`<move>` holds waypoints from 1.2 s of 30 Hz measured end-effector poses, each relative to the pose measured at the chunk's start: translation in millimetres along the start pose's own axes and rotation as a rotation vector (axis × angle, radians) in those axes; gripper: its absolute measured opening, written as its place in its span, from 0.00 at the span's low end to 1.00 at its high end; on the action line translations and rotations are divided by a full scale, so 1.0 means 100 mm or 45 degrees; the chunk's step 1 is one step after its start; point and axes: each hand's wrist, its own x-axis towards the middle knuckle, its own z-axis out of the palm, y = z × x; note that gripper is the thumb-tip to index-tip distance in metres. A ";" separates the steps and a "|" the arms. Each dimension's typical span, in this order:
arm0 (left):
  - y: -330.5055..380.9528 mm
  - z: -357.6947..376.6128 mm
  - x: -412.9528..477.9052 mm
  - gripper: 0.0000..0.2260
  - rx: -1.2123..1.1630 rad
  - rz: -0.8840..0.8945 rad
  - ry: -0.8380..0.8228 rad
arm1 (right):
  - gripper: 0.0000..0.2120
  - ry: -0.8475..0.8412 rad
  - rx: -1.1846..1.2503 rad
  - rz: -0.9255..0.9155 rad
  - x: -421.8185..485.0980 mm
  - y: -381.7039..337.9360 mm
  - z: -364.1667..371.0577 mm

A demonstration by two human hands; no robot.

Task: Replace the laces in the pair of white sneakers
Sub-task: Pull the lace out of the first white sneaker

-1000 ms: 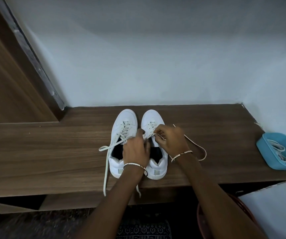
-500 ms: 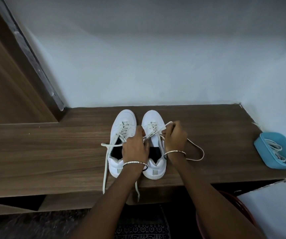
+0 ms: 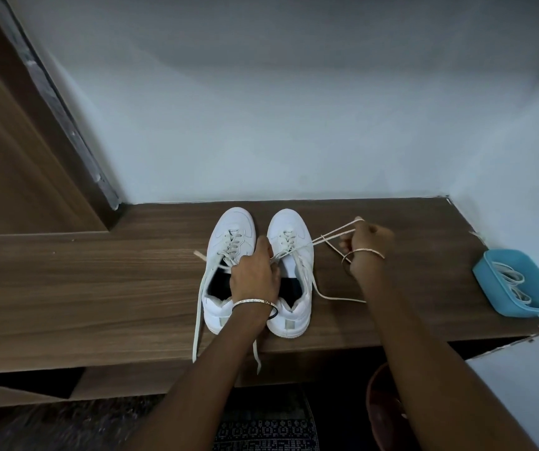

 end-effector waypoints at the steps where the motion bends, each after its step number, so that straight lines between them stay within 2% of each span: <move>1: 0.00 0.00 0.00 0.13 0.003 -0.006 -0.002 | 0.12 -0.025 0.192 0.143 -0.01 -0.07 -0.04; 3: 0.01 0.01 0.00 0.13 0.007 -0.008 -0.003 | 0.12 -0.076 0.441 0.336 0.02 -0.16 -0.12; 5: 0.01 0.00 -0.01 0.14 0.008 -0.007 -0.003 | 0.10 -0.132 0.545 0.439 0.04 -0.21 -0.23; 6: 0.01 0.00 -0.01 0.14 0.009 -0.014 -0.002 | 0.12 -0.144 0.574 0.472 0.05 -0.21 -0.28; 10: 0.02 0.00 -0.01 0.14 0.000 -0.021 0.002 | 0.29 -0.177 0.449 0.483 0.06 -0.15 -0.40; 12: 0.01 -0.01 -0.01 0.12 0.000 -0.022 -0.002 | 0.26 -0.174 0.286 0.422 0.01 -0.06 -0.39; 13: 0.00 -0.01 -0.01 0.12 0.002 -0.024 -0.005 | 0.21 -0.177 0.052 0.337 -0.03 -0.03 -0.39; 14: -0.01 -0.01 0.00 0.11 0.007 -0.021 -0.010 | 0.16 -0.205 -0.310 0.226 -0.06 0.01 -0.38; 15: -0.02 0.00 0.00 0.11 0.013 -0.020 -0.012 | 0.17 -0.246 -0.730 0.074 -0.09 0.05 -0.37; 16: -0.02 0.01 0.00 0.10 0.019 -0.024 -0.013 | 0.22 -0.264 -1.075 -0.117 -0.14 0.10 -0.35; 17: -0.02 0.01 0.00 0.09 0.021 -0.034 -0.013 | 0.27 -0.270 -1.259 -0.324 -0.22 0.13 -0.32; 18: -0.03 0.02 0.01 0.09 0.018 -0.042 -0.011 | 0.30 -0.275 -1.254 -0.541 -0.33 0.14 -0.28; 19: -0.03 0.04 0.01 0.09 0.015 -0.045 -0.012 | 0.31 -0.306 -1.117 -0.752 -0.45 0.14 -0.21; 21: -0.04 0.05 0.01 0.09 0.007 -0.036 -0.014 | 0.25 -0.449 -0.927 -1.032 -0.60 0.16 -0.06; 22: -0.04 0.05 0.02 0.09 -0.005 -0.036 -0.013 | 0.19 -0.528 -1.004 -1.084 -0.67 0.16 0.01; 24: -0.05 0.03 0.02 0.10 -0.043 -0.050 -0.017 | 0.10 -0.569 -1.397 -1.168 -0.75 0.19 0.11; 27: -0.05 0.01 0.01 0.11 -0.065 -0.043 -0.026 | 0.03 -0.414 -1.625 -1.353 -0.84 0.27 0.16; 29: -0.05 0.01 0.02 0.12 -0.065 -0.052 -0.030 | 0.08 -0.312 -1.591 -1.462 -0.83 0.35 0.17; 31: -0.05 0.02 0.01 0.14 -0.058 -0.067 -0.025 | 0.07 -0.307 -1.363 -1.422 -0.79 0.38 0.12; 33: -0.03 0.01 0.00 0.15 -0.051 -0.082 -0.019 | 0.05 -0.329 -1.008 -1.206 -0.79 0.30 0.04; 36: -0.02 -0.01 0.00 0.14 -0.074 -0.101 -0.007 | 0.04 -0.090 -0.465 -0.693 -0.55 0.16 -0.12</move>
